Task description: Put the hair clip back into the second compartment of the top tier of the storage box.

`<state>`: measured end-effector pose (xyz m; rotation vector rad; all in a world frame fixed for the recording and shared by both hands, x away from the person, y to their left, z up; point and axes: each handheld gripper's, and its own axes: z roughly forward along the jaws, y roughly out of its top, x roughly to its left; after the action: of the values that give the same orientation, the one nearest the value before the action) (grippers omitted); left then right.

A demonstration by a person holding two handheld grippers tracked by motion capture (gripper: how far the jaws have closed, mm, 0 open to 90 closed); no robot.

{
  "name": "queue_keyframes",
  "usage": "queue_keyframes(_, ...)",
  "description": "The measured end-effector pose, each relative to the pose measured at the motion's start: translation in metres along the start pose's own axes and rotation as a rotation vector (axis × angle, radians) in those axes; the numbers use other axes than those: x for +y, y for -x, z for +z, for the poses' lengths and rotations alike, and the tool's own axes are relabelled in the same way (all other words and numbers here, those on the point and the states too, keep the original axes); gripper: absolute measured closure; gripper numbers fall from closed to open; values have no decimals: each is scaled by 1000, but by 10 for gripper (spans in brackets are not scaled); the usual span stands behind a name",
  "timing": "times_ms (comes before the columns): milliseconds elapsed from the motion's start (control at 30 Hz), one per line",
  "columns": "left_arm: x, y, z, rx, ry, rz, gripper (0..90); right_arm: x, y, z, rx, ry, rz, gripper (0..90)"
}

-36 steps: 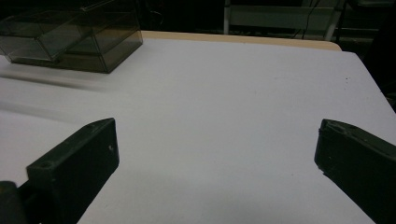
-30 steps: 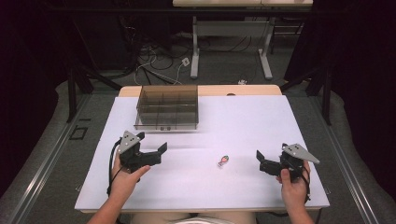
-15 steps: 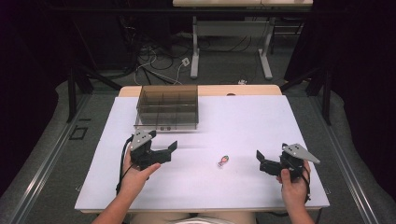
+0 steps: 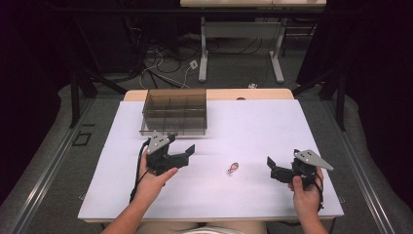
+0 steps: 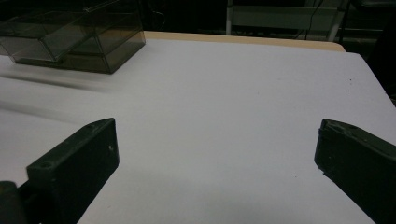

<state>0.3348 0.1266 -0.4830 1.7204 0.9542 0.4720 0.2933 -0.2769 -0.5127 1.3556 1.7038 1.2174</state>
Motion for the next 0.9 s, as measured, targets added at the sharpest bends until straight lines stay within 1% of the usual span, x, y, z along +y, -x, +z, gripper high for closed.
queue_keyframes(67, 2, 4, 4, -1, 0, 4, 177, 0, 0, 0, -2, 0, -1, 0)
queue_keyframes(133, 2, 5, 5, -5, -5, 9, 188, 0, 1, 0, 0, 1, -2, 0)
queue_keyframes(167, 2, 7, 7, -6, -6, 2, 190, 0, 1, -1, 0, -4, -2, 0)
queue_keyframes(200, 3, 8, 8, -7, -4, 0, 194, 0, 1, 0, 1, 2, -2, 0)
queue_keyframes(233, 3, 10, 9, -1, 0, 1, 199, 0, 1, 0, 0, 2, 2, 0)
queue_keyframes(300, 4, 12, 11, 1, 0, 7, 201, 0, 1, 0, 0, 2, 1, 0)
queue_keyframes(400, 6, 14, 14, 6, -4, 26, 203, 0, 1, -1, -1, -4, -3, 0)
queue_keyframes(567, 7, 19, 20, 6, -21, 30, 212, 0, 1, 0, 0, 3, -1, 0)
queue_keyframes(700, 8, 23, 25, -11, -40, 18, 239, 0, 1, 0, 2, 3, -5, 0)
queue_keyframes(733, 8, 24, 26, -12, -42, 12, 239, 0, 1, 0, 2, 3, -5, 0)
queue_keyframes(767, 8, 25, 29, -24, -47, 4, 240, 0, 1, -1, 1, -2, -4, 0)
queue_keyframes(900, 8, 28, 32, -36, -53, -8, 242, 0, 2, -1, -2, -5, -7, 0)
